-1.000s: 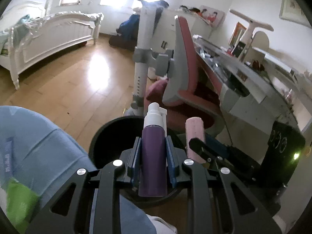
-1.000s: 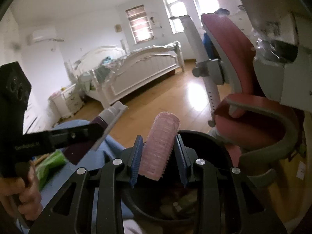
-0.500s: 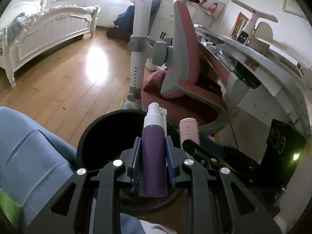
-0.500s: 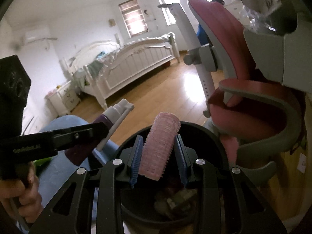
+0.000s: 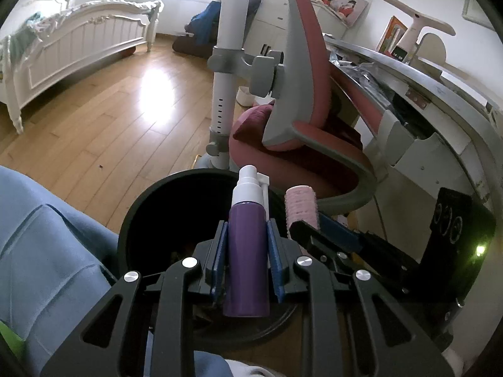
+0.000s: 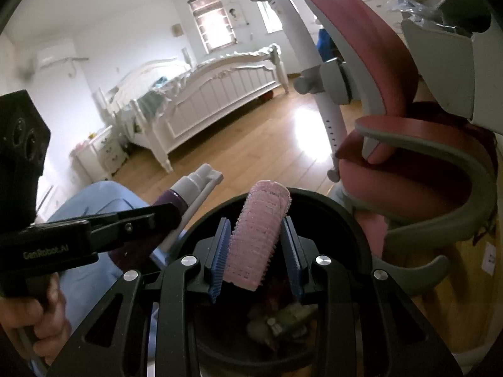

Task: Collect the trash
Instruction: 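Carry the purple bottle and pink roller with both tools over the bin, then open both tools to drop the bottle and roller into the bin, then grasp the green Doublemint gum pack with the left tool while the right tool grasps the green bag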

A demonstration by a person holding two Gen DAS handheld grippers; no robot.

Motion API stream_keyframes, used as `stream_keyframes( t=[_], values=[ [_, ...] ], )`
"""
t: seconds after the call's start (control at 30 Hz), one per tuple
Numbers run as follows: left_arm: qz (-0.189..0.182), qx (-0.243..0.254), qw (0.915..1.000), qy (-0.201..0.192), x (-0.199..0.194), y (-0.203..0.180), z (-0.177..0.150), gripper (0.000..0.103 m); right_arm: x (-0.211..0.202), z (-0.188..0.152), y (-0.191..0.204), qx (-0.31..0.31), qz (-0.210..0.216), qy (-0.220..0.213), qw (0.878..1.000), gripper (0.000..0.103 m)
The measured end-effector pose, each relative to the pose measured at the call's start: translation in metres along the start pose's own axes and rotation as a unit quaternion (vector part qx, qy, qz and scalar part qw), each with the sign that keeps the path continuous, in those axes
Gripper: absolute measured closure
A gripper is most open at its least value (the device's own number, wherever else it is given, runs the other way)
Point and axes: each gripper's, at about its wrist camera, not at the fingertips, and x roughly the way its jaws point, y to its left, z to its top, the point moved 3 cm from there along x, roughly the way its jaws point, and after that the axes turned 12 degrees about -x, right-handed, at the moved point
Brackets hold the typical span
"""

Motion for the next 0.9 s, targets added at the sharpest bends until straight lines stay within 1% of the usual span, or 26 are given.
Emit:
stream_keyframes(
  t=[0.4, 0.47, 0.57, 0.6, 0.63, 0.67, 0.7, 0.73, 0.77, 0.8, 0.9],
  values=[
    [0.005, -0.013, 0.9999, 0.003, 0.006, 0.005, 0.006, 0.077, 0.014, 0.004, 0.005, -0.005, -0.005, 0.017, 1.0, 0.069],
    [0.008, -0.019, 0.9998, -0.003, 0.005, 0.008, 0.007, 0.076, 0.016, 0.004, 0.005, -0.006, -0.005, 0.024, 1.0, 0.069],
    [0.009, -0.027, 0.9996, 0.0, 0.005, 0.011, 0.008, 0.073, 0.018, 0.004, 0.004, -0.004, -0.01, 0.03, 0.999, 0.058],
    [0.01, -0.027, 0.9996, 0.001, 0.005, 0.011, 0.008, 0.064, 0.018, 0.004, 0.003, -0.002, -0.011, 0.03, 1.0, 0.051],
    [0.014, -0.028, 0.9995, -0.001, 0.003, 0.012, 0.008, 0.051, 0.017, 0.004, 0.003, 0.001, -0.012, 0.028, 1.0, 0.043],
    [0.016, -0.029, 0.9994, -0.004, 0.001, 0.012, 0.008, 0.044, 0.015, 0.005, 0.003, 0.003, -0.013, 0.025, 1.0, 0.039],
    [0.015, -0.03, 0.9994, -0.008, -0.002, 0.012, 0.008, 0.035, 0.014, 0.004, 0.002, 0.005, -0.014, 0.023, 1.0, 0.034],
    [0.015, -0.032, 0.9993, -0.014, -0.007, 0.012, 0.008, 0.029, 0.011, 0.004, 0.002, 0.008, -0.016, 0.021, 1.0, 0.031],
    [0.015, -0.032, 0.9992, -0.018, -0.01, 0.012, 0.008, 0.026, 0.01, 0.004, 0.002, 0.009, -0.018, 0.021, 1.0, 0.029],
    [0.017, -0.033, 0.9991, -0.022, -0.015, 0.012, 0.007, 0.021, 0.01, 0.004, 0.001, 0.011, -0.019, 0.022, 1.0, 0.026],
    [0.017, -0.039, 0.9987, -0.028, -0.028, 0.015, 0.006, 0.02, 0.005, 0.005, 0.003, 0.021, -0.015, 0.023, 0.999, 0.024]
  ],
)
